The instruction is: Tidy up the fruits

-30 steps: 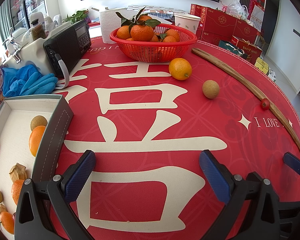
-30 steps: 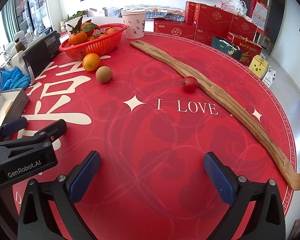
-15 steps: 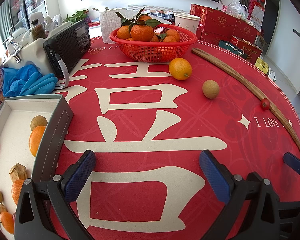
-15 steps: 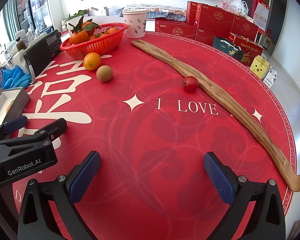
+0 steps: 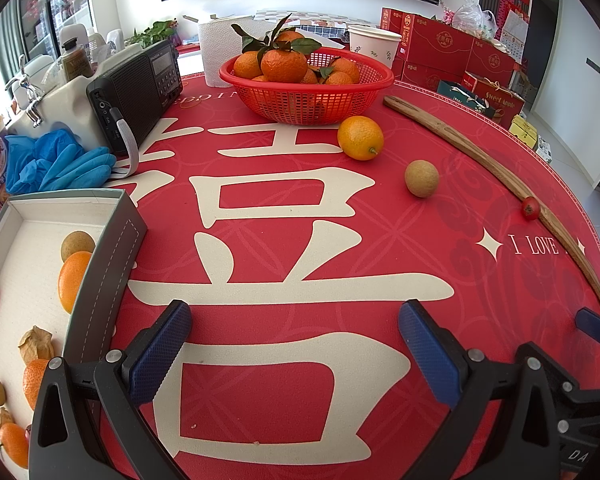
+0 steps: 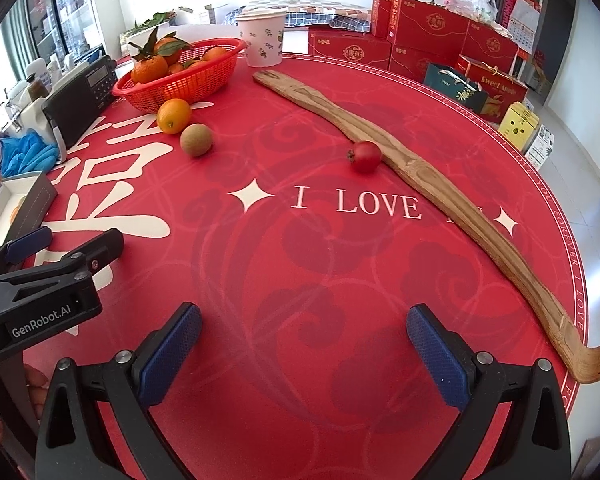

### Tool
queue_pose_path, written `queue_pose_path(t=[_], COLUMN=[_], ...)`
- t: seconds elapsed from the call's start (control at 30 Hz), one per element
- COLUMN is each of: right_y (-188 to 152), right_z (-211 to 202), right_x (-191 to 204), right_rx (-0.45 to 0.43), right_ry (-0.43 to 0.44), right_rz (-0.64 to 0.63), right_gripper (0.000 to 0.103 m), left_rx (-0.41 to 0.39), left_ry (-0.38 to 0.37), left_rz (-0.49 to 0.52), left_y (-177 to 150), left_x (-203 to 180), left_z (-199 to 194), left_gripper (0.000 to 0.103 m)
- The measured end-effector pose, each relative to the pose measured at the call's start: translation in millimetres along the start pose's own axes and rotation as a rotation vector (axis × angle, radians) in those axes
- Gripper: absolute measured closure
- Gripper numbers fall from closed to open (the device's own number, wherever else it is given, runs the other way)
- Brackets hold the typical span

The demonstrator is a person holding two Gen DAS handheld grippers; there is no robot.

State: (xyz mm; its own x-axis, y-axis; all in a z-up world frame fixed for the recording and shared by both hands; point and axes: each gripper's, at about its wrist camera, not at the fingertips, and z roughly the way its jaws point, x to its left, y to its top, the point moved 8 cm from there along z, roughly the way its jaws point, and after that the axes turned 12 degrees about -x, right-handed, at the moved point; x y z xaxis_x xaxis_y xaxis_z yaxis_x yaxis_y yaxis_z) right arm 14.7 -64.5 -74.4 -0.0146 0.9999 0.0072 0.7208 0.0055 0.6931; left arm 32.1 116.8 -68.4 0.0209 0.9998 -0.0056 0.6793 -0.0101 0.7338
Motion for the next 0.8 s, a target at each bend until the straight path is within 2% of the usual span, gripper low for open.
queue_pose_path(t=[0.27, 0.47, 0.53, 0.63, 0.73, 0.8], right_y=[-1.2, 8.1, 13.6, 20.8, 25.9, 26.5], right_z=[-5.8, -14.9, -19.9, -26.6, -28.3, -28.9], right_x=[-19.6, -47.7, -60.5, -75.0, -87.3, -94.5], right_rx=[0.013, -0.005, -0.03, -0.054, -0.061, -0.062], right_ry=[0.013, 0.05, 0.038, 0.028, 0.024, 0.018], right_rz=[0.055, 0.189, 0.225, 0.261, 0.299, 0.321], right_gripper=[0.0, 0.0, 0.0, 0.0, 0.0, 0.0], left_rx=[0.0, 0.014, -0.024, -0.067, -0.05, -0.044], left_ry=[0.0, -0.002, -0.032, -0.043, -0.033, -0.028], left_rz=[0.0, -0.004, -0.002, 0.063, 0.121, 0.13], left_y=[0.0, 4.6, 17.6, 40.2, 52.0, 58.7], left_x=[0.4, -4.2, -14.6, -36.9, -59.1, -70.8], left_z=[-0.1, -4.4, -13.8, -20.8, -7.5, 4.9], left_gripper=[0.0, 0.0, 0.0, 0.0, 0.0, 0.008])
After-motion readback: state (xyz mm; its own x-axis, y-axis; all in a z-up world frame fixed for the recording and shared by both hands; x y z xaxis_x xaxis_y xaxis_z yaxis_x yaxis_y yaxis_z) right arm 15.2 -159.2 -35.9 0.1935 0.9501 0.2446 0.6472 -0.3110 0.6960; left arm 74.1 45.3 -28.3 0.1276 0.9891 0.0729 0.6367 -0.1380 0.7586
